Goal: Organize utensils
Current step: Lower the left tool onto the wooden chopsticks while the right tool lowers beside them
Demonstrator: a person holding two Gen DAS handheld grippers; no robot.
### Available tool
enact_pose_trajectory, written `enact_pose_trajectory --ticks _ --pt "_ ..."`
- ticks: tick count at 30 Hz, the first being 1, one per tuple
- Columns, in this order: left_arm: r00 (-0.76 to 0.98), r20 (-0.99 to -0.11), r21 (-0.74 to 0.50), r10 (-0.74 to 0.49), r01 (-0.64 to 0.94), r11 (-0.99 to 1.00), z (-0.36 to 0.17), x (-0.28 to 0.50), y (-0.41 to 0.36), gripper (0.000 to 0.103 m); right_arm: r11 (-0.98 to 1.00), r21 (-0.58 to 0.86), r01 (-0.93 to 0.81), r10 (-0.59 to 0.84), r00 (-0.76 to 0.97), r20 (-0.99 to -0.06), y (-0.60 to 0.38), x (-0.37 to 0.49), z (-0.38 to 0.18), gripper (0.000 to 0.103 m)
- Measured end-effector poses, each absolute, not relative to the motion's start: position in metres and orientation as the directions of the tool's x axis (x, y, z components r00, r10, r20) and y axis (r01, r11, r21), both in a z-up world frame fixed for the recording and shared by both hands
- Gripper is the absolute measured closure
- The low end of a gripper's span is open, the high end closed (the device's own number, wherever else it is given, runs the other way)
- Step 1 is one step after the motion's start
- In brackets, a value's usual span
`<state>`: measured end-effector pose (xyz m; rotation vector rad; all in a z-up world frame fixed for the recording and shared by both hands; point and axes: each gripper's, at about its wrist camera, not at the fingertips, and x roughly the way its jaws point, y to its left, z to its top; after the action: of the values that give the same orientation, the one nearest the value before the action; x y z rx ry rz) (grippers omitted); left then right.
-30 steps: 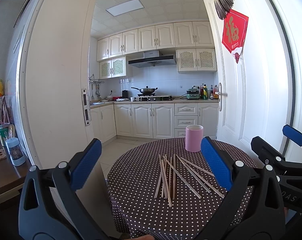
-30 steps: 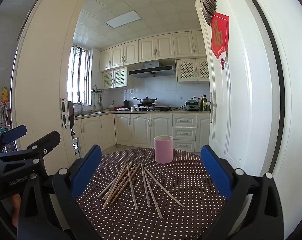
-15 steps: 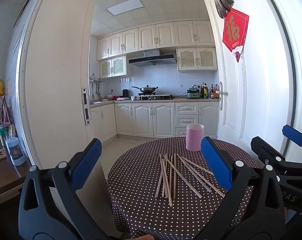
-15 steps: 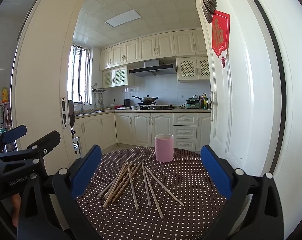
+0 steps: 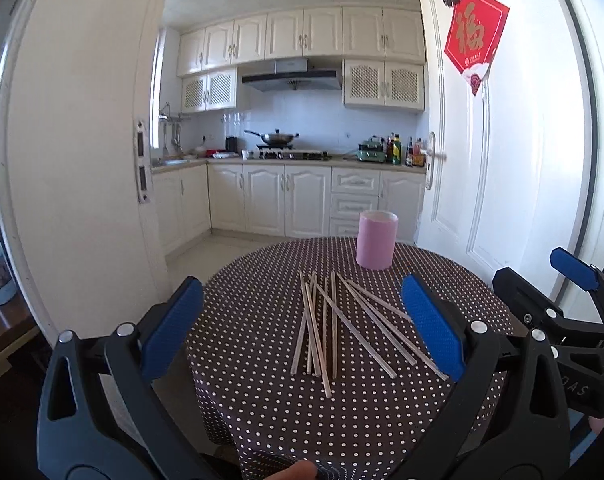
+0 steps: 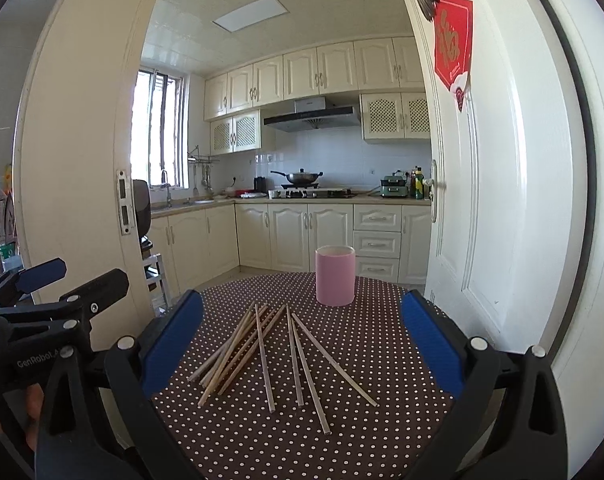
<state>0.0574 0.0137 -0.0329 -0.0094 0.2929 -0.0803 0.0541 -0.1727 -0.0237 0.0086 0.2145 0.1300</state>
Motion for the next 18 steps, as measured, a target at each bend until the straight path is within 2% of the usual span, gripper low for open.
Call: enact_pose_trajectory --ticks 4,11,18 --pt "0.915 -0.375 -0.077 -0.148 0.128 0.989 -0.055 0.089 0.025 0.006 0.988 0.003 -0.156 0.149 0.941 -0.303 -0.173 0.086 -0.046 0.007" --pt "0.805 -0.584 -0.054 -0.107 0.092 0.994 -0.087 0.153 0.035 0.006 0.978 -0.076 -0.194 0.138 0.877 -0.459 -0.170 0.134 -0.079 0.007" --pt "0.670 -0.720 -0.116 -0.181 0.142 0.983 -0.112 0.222 0.042 0.007 0.975 -0.098 -0.199 0.119 0.843 -0.524 -0.181 0.179 -0.086 0.007"
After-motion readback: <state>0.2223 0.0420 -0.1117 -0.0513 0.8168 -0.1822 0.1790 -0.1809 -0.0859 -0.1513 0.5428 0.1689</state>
